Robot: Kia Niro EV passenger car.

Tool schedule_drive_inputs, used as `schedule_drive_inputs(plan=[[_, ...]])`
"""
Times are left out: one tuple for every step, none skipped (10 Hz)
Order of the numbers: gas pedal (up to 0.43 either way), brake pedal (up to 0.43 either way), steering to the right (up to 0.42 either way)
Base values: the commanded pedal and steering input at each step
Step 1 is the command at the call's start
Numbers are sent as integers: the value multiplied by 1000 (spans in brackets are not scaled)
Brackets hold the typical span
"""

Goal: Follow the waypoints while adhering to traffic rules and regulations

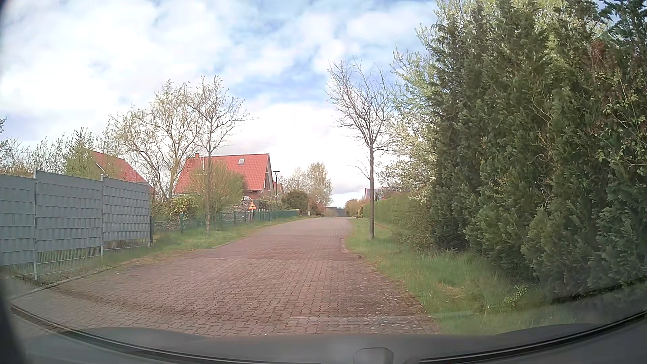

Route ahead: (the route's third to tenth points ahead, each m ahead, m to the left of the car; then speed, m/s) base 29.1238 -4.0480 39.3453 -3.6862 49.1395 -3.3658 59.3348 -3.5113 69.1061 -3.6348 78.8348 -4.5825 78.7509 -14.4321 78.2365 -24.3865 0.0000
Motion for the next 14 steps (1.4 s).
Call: schedule_drive_inputs(plan=[[0,256,-6],[0,256,-6],[0,256,-6],[0,256,-6],[0,256,-6],[0,256,-6],[0,256,-6],[0,256,-6],[0,256,-6],[0,262,-6],[0,262,-6],[0,268,-6],[0,274,-6],[0,280,-6]])
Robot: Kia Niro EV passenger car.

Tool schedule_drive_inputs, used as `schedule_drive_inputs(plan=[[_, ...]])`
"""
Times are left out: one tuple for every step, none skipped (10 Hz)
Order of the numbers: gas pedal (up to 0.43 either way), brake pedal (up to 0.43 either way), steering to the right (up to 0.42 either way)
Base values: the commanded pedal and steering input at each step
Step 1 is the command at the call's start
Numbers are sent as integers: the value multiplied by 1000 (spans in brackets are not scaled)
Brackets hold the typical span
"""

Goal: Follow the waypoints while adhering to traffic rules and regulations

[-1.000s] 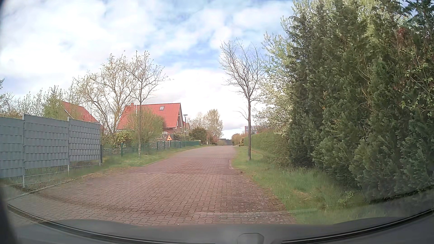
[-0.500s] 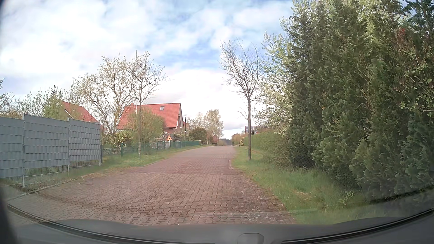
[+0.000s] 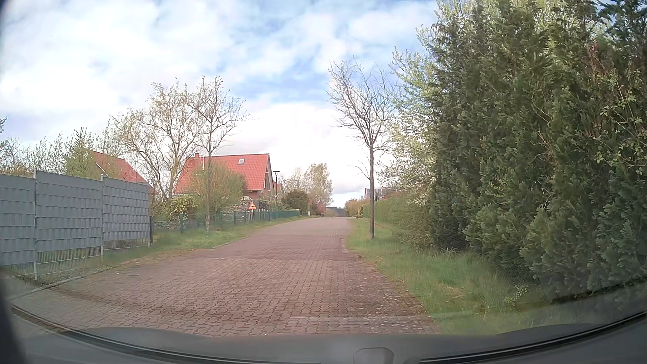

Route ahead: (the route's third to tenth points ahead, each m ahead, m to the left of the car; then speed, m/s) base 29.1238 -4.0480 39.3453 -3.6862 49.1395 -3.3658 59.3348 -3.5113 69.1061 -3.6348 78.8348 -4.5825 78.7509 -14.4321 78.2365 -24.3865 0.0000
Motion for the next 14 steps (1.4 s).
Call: schedule_drive_inputs(plan=[[0,287,-6],[0,287,-6],[0,287,-6],[0,287,-6],[0,287,-6],[0,287,-6],[0,287,-6],[0,280,-6],[0,280,-6],[0,280,-6],[0,293,-6],[0,311,-6],[0,323,-6],[0,360,-6]])
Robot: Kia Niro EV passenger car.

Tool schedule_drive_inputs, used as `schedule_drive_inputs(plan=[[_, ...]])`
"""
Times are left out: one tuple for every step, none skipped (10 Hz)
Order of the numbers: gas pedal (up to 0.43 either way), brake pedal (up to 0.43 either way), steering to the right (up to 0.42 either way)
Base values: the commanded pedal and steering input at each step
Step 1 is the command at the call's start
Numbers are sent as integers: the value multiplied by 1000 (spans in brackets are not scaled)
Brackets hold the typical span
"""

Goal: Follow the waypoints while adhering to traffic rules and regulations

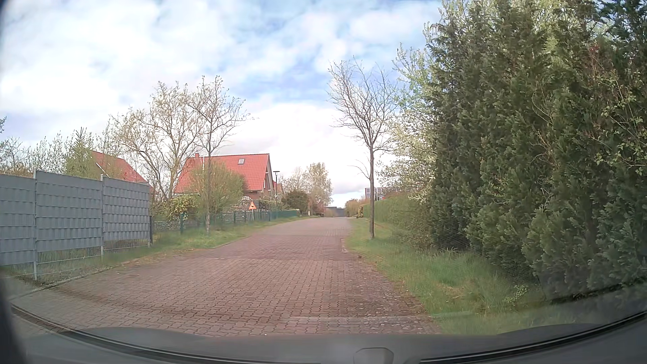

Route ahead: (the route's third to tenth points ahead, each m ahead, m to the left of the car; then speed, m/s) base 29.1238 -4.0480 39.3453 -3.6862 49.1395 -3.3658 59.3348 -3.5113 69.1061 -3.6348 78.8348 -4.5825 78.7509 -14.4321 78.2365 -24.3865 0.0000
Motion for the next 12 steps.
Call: schedule_drive_inputs(plan=[[0,390,-6],[0,415,-6],[0,415,-6],[0,415,-6],[0,415,-6],[0,415,-6],[0,409,-6],[0,409,-6],[0,402,-6],[0,402,-6],[0,396,-6],[0,396,-6]])
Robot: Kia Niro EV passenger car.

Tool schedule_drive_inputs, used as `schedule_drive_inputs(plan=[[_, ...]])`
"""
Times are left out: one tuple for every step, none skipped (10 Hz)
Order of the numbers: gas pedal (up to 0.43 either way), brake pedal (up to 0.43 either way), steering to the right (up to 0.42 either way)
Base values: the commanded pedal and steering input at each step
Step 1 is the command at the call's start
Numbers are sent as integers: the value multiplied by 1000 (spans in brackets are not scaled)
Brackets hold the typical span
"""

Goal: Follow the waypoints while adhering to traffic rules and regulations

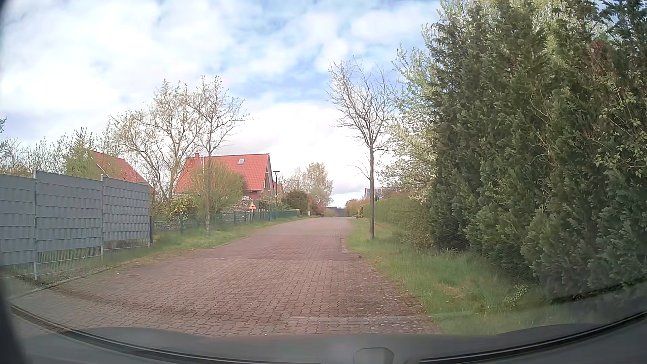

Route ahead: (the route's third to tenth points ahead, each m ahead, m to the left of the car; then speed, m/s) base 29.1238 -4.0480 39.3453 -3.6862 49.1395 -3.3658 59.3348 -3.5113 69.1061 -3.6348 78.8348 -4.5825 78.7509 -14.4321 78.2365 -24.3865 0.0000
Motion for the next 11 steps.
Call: schedule_drive_inputs(plan=[[0,390,-6],[0,384,-6],[0,390,-6],[0,390,-6],[0,390,-6],[0,390,-6],[0,384,-6],[0,384,-6],[0,384,-6],[0,384,-6],[0,384,-6]])
